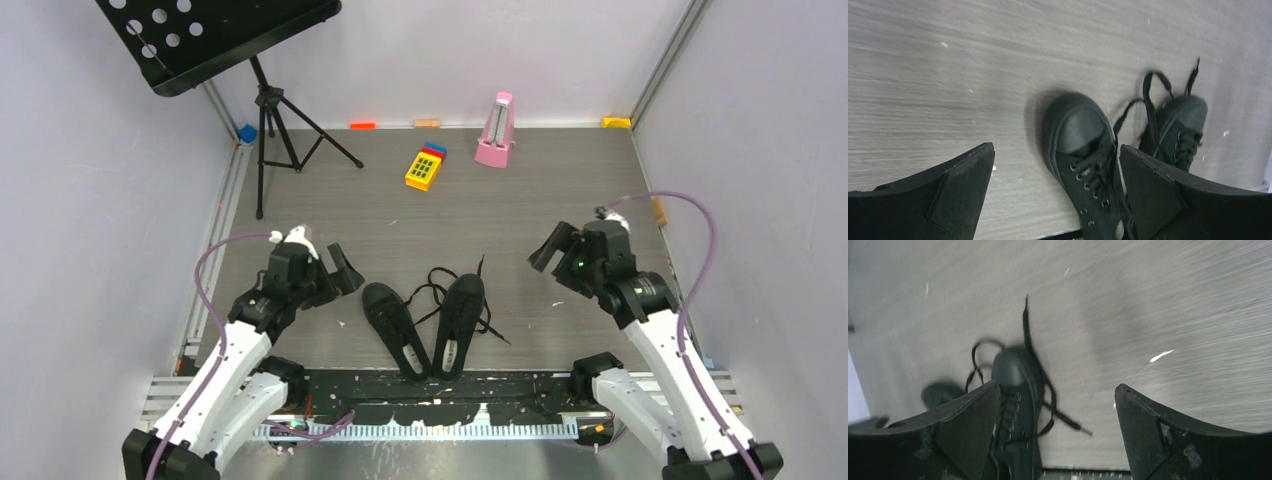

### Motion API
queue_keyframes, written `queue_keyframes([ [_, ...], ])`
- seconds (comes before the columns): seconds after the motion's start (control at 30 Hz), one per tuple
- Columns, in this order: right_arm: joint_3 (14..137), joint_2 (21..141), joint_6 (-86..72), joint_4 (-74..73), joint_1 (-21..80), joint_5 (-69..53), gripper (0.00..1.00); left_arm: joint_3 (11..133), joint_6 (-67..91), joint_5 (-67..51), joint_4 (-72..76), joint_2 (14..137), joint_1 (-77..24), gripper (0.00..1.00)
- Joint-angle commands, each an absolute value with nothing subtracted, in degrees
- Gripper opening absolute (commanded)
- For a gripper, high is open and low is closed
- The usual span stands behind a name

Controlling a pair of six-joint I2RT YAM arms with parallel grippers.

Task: Tie the shoes
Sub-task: Move the shoe to the center of the board.

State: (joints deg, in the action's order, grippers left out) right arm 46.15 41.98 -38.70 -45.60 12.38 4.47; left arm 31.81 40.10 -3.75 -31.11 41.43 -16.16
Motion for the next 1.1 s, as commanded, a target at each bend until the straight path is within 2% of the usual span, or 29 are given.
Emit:
queue_keyframes([
  [0.0,43.42,44.41,-43.66,-44.35,21.47,-3.04,0.88,32.46,42.96,-2.05,-32.87,41.96,-23.69,1.0],
  [0.17,39.7,47.69,-50.89,-40.75,38.39,5.92,0.85,31.43,47.44,2.61,-33.42,42.15,-34.18,0.99],
  [0.37,39.48,54.89,-57.5,-36.89,54.94,12.89,0.84,28.87,51.94,2.97,-33.78,43.13,-40.82,0.96],
  [0.57,39.28,64.41,-61.35,-30.27,64.66,16.54,0.84,27.62,53.44,1.04,-33.48,43.86,-43.66,0.94],
  [0.7,39.22,69.43,-62.46,-26.91,66.97,17.18,0.81,27.45,53.72,-1.35,-33.59,43.43,-43.77,0.93],
  [0.8,39.03,72.54,-62.83,-26.04,67.15,18.17,0.65,27.28,54.02,-3.13,-33.69,43.41,-43.77,0.93],
  [0.87,39.67,72.93,-62.69,-27.39,67.16,20.8,0.4,27.27,54.13,-4.04,-33.93,43.42,-43.77,0.92],
  [0.93,41.03,70.45,-61.93,-31.05,66.77,26.0,0.24,27.24,54.43,-4.89,-34.06,43.46,-43.77,0.92],
  [1.0,42.44,67.08,-59.6,-34.64,64.25,30.21,0.13,27.25,54.87,-5.84,-34.2,43.67,-43.84,0.91],
  [1.07,43.26,63.44,-55.56,-36.83,58.07,30.41,0.09,27.25,55.46,-6.73,-34.25,43.68,-44.08,0.91],
])
